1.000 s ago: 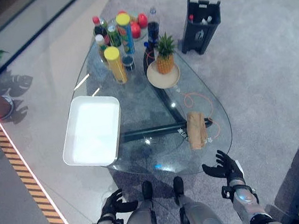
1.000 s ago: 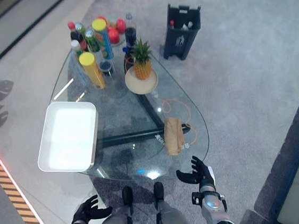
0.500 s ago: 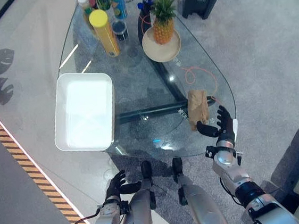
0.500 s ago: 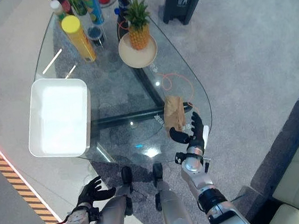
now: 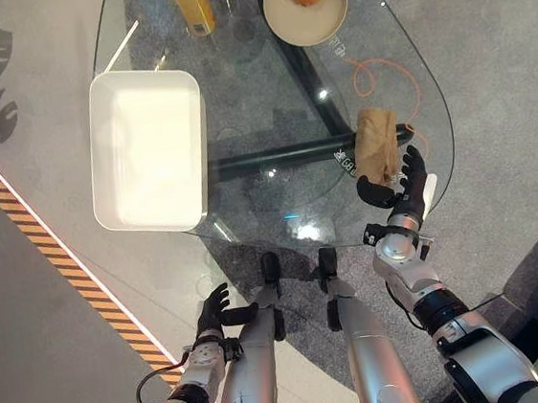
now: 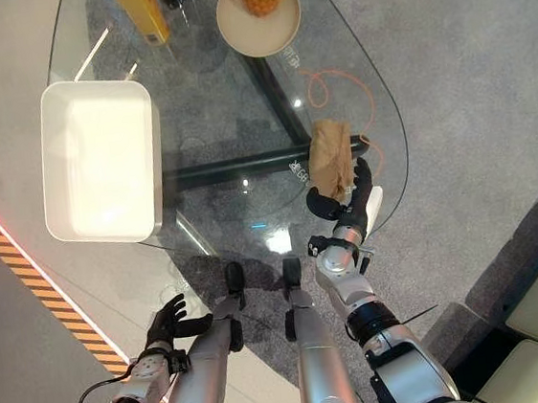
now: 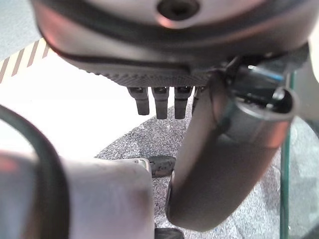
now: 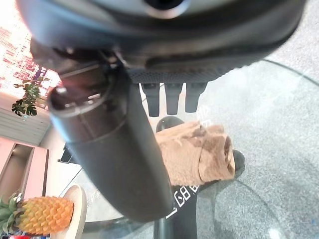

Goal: Wipe the table with a cloth and put it in the basket.

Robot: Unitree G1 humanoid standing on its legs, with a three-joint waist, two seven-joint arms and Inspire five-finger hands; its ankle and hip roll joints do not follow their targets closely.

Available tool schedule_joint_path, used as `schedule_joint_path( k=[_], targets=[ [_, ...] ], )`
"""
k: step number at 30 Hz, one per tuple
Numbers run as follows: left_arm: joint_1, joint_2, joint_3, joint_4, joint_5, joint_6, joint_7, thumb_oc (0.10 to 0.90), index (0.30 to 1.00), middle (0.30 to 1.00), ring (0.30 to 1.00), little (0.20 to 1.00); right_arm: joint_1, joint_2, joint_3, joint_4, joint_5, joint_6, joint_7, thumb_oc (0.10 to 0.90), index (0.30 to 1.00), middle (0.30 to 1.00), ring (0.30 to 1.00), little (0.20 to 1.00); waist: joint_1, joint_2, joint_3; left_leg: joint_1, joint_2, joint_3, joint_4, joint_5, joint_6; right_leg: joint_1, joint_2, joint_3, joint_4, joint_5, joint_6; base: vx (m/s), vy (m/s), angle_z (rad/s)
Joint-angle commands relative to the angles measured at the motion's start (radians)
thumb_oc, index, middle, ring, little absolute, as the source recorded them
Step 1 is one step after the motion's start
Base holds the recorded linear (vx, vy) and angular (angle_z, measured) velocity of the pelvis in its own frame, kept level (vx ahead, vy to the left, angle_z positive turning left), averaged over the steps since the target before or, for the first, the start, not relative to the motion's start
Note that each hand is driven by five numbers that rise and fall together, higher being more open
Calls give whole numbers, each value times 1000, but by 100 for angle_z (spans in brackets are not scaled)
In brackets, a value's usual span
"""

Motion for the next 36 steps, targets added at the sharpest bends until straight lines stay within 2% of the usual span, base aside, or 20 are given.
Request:
schedule_joint_path(
  k=[1, 6, 16, 24, 28, 32, 36],
  targets=[
    [46, -10, 4, -11, -28, -14, 35, 800, 900, 900, 900, 900, -18, -59, -18, -114, -28, -33, -62, 800, 900, 900, 900, 900, -8, 4, -12, -60, -44, -56, 95, -71, 32, -27, -1, -51, 22, -1, -6, -23, 60, 1],
    [42, -16, -1, -14, -35, -26, 40, 800, 900, 900, 900, 900, -32, -67, -17, -111, -16, -56, -90, 800, 900, 900, 900, 900, -5, 6, -12, -110, -47, -54, 107, -65, 32, -72, 0, -56, 33, 4, -6, -15, 38, 1],
    [22, -23, -14, -34, -52, -30, 60, 800, 900, 900, 900, 900, -76, -66, -11, -87, 24, -29, -94, 800, 900, 900, 900, 900, 1, 10, -12, -190, -57, -61, 127, -59, 33, -148, -1, -64, 41, 20, -3, 4, 15, 0],
    [9, -25, -27, -50, -71, -30, 70, 800, 900, 900, 900, 900, -105, -80, 6, -74, -23, -26, -139, 800, 900, 900, 900, 900, 5, 10, -12, -251, -61, -69, 165, -67, 32, -202, -6, -69, 54, 27, 0, 6, 4, 1],
    [3, -25, -30, -54, -78, -24, 71, 800, 900, 900, 900, 900, -135, -97, 5, -68, -31, -7, -148, 800, 900, 900, 900, 900, 8, 11, -12, -270, -63, -73, 177, -69, 34, -221, -6, -71, 60, 30, 3, 12, 2, 2],
    [3, -20, -31, -57, -81, -23, 69, 800, 900, 900, 900, 900, -166, -121, 1, -42, -3, 70, -181, 800, 900, 900, 900, 900, 12, 9, -12, -307, -62, -79, 205, -77, 34, -256, -8, -72, 76, 32, 4, 41, 4, 2],
    [-2, -18, -32, -57, -87, -29, 69, 800, 900, 900, 900, 900, -188, -137, 7, -14, -3, 116, -224, 800, 900, 900, 900, 900, 13, 9, -12, -335, -62, -82, 220, -82, 36, -284, -6, -69, 84, 36, 6, 41, 2, 2]
  ],
)
